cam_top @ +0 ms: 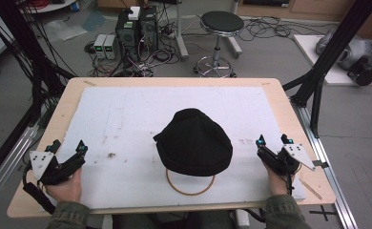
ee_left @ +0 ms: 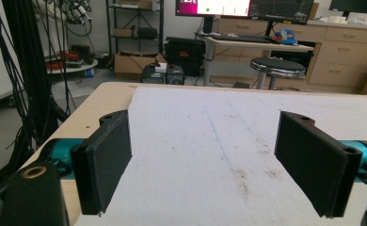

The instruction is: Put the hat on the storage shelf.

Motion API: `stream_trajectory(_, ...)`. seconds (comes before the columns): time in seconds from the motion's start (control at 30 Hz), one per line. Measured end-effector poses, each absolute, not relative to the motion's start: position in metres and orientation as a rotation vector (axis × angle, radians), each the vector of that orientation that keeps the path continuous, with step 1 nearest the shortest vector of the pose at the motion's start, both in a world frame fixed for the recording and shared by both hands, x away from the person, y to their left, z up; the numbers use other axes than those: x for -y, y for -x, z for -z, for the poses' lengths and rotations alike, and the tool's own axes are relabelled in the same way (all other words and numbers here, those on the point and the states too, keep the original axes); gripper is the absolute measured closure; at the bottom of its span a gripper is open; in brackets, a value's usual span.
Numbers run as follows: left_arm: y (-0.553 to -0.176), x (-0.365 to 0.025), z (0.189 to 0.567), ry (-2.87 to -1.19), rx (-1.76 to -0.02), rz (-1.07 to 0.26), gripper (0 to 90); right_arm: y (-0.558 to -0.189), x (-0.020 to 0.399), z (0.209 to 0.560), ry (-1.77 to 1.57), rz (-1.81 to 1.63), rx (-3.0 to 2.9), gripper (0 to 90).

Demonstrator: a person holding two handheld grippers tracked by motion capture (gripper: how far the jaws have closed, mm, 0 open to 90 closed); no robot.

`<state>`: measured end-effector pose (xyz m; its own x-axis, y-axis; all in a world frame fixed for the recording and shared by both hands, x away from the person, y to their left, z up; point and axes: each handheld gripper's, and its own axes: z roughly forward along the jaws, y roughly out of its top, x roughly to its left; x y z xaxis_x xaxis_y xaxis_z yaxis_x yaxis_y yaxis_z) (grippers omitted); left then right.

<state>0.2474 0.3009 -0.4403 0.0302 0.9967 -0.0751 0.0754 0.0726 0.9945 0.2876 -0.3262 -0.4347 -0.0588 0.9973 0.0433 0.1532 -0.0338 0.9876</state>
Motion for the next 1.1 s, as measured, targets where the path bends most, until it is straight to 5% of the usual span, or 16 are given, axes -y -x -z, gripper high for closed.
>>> stream_trajectory(1.1, -0.2489, -0.2998, 0.4406, -1.242, -1.268, -1.081, 19.5, -0.2892, 0.3275, 0.4398, -1.351, -1.193, -1.383, 18.8)
